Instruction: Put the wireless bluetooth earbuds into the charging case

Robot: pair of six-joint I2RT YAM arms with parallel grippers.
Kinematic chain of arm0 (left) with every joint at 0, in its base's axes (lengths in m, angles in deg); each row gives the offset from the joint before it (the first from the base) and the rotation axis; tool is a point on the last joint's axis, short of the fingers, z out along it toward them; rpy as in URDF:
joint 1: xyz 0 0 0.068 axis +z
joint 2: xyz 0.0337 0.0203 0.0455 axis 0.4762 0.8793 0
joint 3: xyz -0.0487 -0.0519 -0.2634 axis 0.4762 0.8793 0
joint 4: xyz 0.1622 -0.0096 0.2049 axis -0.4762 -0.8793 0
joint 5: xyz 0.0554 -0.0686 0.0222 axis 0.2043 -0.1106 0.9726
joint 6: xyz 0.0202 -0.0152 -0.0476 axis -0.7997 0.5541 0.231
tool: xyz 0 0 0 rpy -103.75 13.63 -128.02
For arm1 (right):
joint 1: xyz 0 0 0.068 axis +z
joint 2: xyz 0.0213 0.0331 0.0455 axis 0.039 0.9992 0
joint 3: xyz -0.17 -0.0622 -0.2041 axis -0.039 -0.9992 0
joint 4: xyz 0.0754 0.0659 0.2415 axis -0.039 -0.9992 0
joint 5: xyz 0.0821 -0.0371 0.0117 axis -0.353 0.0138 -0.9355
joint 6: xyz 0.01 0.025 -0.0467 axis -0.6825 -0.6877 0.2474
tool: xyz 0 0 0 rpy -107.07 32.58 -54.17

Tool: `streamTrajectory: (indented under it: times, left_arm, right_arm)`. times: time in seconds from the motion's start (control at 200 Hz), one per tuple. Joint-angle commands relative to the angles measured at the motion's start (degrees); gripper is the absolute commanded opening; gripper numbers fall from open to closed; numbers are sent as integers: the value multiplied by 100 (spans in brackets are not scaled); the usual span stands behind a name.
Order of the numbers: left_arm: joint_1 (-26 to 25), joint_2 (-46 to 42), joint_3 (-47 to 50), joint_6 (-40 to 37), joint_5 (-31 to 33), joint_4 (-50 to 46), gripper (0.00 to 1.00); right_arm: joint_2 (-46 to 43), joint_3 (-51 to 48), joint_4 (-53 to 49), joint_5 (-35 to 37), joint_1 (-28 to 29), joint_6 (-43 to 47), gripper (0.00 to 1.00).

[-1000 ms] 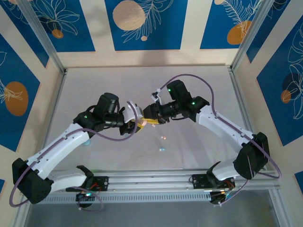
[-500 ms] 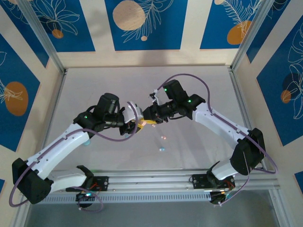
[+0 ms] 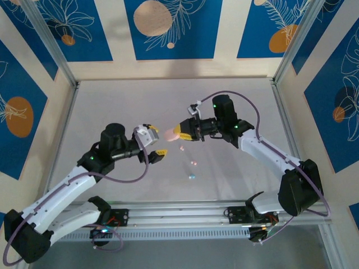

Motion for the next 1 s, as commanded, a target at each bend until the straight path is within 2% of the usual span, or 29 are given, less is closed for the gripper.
streamTrajectory:
  times: [0.0,0.14,0.235,0.375,0.49,0.595,0.69,0.825,0.995]
  left_arm:
    - [202,-81,405,1068,-498,1831,83]
    - [208,186,625,1710,-824,3120,82]
    - [203,409,513,1783,-1016,3195,81]
    - [203,501,544,2046,-885,3424,80]
    - [203,501,559,2183,-944,3526,79]
    - [198,466,409,1989,-1301,3156,76]
    - [170,483,35,1471,-1579,2115,74]
    - [81,560,-505,499,-1486,583,75]
    - [-5,688,-820,308,-1169,229,75]
  right_arm:
    - [-105,-245,1737,-714,-95,-1157,16]
    - [-15,-327,2294,-726,-119,-1609,16]
    - [-11,-265,2144,-714,-92,-1478,16]
    - [-231,-158,1194,-326,-108,-791,17]
    - [-307,-130,1092,-248,-118,-564,17]
    - [-302,52,414,-152,-83,-33,17]
    - [-238,353,-335,-178,-65,529,17]
    - [-106,679,-844,-351,-52,890,18]
    - [90,1084,-1513,-363,18,1330,18]
